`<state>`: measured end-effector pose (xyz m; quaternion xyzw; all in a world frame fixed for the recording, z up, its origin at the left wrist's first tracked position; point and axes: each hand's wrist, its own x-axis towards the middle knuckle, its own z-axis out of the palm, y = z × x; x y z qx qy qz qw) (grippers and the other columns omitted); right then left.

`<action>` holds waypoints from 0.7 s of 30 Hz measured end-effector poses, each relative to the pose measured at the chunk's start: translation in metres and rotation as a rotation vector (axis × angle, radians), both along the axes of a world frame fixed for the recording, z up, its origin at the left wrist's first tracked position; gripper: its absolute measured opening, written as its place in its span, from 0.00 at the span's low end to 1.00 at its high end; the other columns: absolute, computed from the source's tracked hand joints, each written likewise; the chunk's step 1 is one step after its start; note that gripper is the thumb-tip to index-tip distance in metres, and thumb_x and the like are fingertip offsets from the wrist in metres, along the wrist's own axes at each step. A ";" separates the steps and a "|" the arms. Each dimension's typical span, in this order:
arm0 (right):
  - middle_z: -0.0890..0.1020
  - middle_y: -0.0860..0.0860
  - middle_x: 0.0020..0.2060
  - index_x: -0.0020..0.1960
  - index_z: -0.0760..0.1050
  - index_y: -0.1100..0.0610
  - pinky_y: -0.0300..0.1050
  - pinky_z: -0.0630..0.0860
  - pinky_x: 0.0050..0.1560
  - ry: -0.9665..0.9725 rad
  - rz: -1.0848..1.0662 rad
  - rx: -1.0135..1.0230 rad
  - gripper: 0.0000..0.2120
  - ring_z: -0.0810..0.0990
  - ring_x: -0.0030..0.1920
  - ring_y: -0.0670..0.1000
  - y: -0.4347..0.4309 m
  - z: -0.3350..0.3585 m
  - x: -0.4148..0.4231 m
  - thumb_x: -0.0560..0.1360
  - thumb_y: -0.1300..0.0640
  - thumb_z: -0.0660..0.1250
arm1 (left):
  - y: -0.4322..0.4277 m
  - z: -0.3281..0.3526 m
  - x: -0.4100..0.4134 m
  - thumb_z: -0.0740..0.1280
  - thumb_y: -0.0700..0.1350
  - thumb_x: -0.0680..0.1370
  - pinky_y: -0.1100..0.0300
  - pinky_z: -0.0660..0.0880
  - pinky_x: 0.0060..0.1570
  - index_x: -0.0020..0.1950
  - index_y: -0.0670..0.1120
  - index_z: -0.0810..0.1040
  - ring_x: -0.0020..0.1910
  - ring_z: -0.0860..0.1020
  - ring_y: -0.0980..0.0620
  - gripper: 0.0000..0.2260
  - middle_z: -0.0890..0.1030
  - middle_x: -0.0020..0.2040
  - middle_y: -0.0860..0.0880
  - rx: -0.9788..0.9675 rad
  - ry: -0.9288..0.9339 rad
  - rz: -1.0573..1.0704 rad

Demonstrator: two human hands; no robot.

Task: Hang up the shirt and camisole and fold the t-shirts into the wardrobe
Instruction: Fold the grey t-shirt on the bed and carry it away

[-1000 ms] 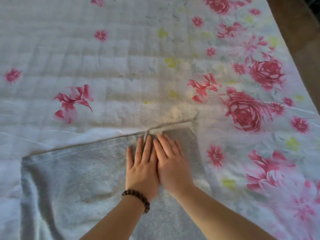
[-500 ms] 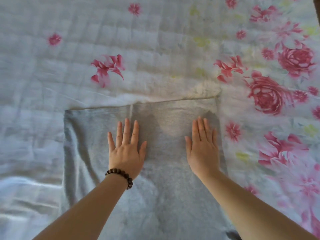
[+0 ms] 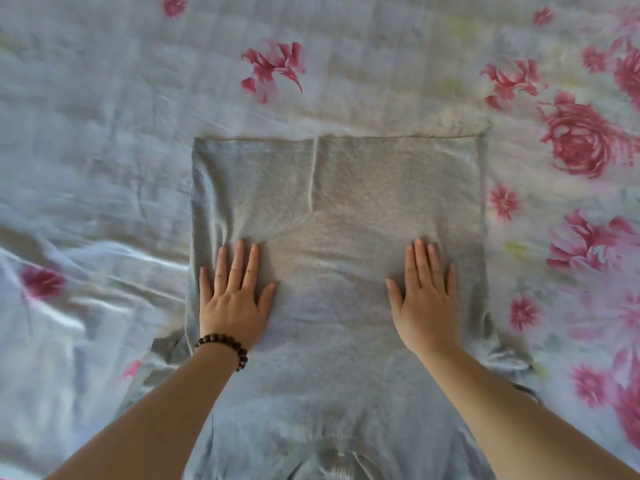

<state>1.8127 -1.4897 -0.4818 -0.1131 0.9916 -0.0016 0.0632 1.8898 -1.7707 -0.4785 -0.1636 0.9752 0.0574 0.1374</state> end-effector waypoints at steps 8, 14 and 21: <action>0.60 0.57 0.75 0.75 0.59 0.62 0.61 0.54 0.73 -0.006 0.147 -0.142 0.28 0.55 0.76 0.55 -0.024 0.021 0.091 0.81 0.46 0.51 | 0.094 0.015 0.070 0.48 0.59 0.81 0.42 0.45 0.73 0.79 0.49 0.47 0.78 0.44 0.47 0.29 0.49 0.79 0.46 0.125 0.034 -0.128; 0.57 0.54 0.76 0.76 0.55 0.60 0.62 0.53 0.73 -0.136 0.165 -0.026 0.30 0.52 0.77 0.52 -0.003 0.011 0.145 0.80 0.43 0.49 | 0.117 0.012 0.113 0.47 0.60 0.81 0.41 0.49 0.73 0.79 0.50 0.49 0.78 0.46 0.48 0.29 0.51 0.79 0.47 0.124 -0.004 -0.160; 0.50 0.53 0.77 0.77 0.49 0.60 0.59 0.50 0.74 -0.160 0.081 0.028 0.31 0.45 0.77 0.52 0.032 0.015 0.156 0.81 0.42 0.45 | 0.067 0.016 0.156 0.44 0.64 0.79 0.46 0.46 0.75 0.79 0.54 0.42 0.78 0.43 0.48 0.30 0.47 0.79 0.50 0.091 -0.057 -0.018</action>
